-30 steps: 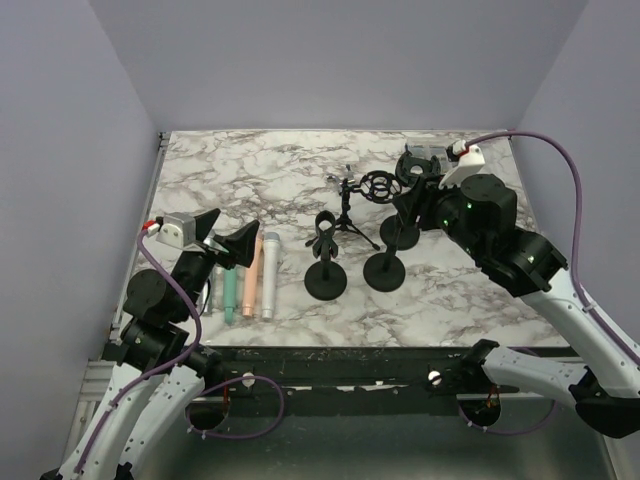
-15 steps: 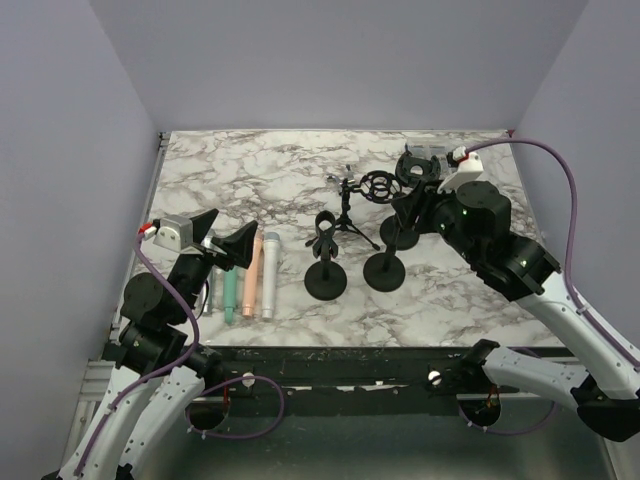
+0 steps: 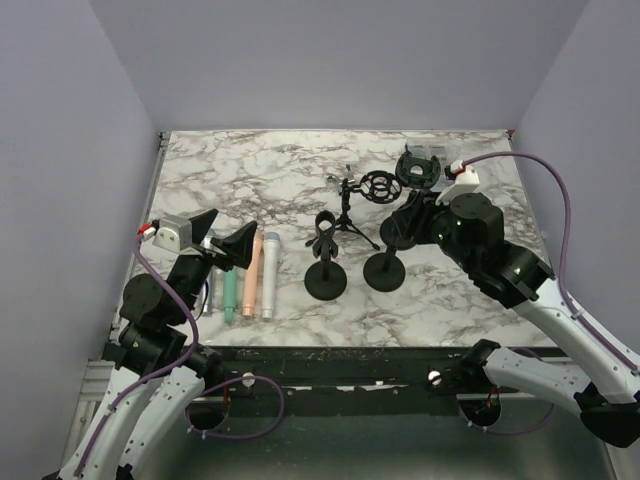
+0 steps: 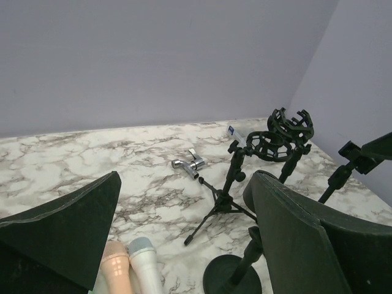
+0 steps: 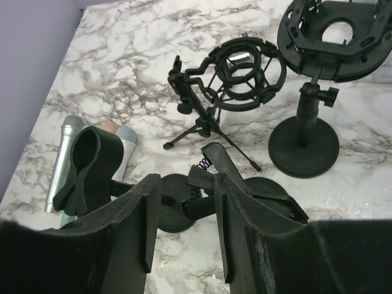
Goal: Remove the microphone from the stand
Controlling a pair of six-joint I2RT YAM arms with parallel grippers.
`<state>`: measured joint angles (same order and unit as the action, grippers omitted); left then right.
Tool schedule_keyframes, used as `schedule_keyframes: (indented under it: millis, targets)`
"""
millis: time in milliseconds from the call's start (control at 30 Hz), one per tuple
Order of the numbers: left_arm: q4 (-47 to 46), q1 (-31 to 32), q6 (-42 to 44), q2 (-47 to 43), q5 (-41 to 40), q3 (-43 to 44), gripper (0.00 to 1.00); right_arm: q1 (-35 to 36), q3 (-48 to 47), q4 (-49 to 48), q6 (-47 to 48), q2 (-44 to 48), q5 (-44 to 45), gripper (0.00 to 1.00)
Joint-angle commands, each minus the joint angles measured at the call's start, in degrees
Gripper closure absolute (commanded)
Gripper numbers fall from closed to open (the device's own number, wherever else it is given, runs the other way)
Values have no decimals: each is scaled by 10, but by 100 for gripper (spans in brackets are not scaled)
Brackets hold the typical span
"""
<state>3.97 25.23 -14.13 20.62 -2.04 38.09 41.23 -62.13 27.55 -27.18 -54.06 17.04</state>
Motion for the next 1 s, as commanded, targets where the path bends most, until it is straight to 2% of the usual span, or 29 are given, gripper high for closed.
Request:
schedule_keyframes:
  millis: [0, 333, 700, 800, 967]
  targets:
    - [-2, -3, 4, -8, -7, -3, 9, 1, 49, 103, -13, -22, -23, 54]
    - [-2, -3, 4, -7, -7, -4, 10, 2, 101, 72, -23, -34, -31, 54]
    - [-1, -3, 4, -1, -8, -4, 10, 2, 45, 58, -6, -42, -22, 54]
    - [-2, -3, 5, 0, -11, -6, 10, 2, 22, 52, 7, -43, -11, 52]
    - [-3, -3, 7, 16, -18, -9, 10, 2, -17, 44, 35, -25, 30, 42]
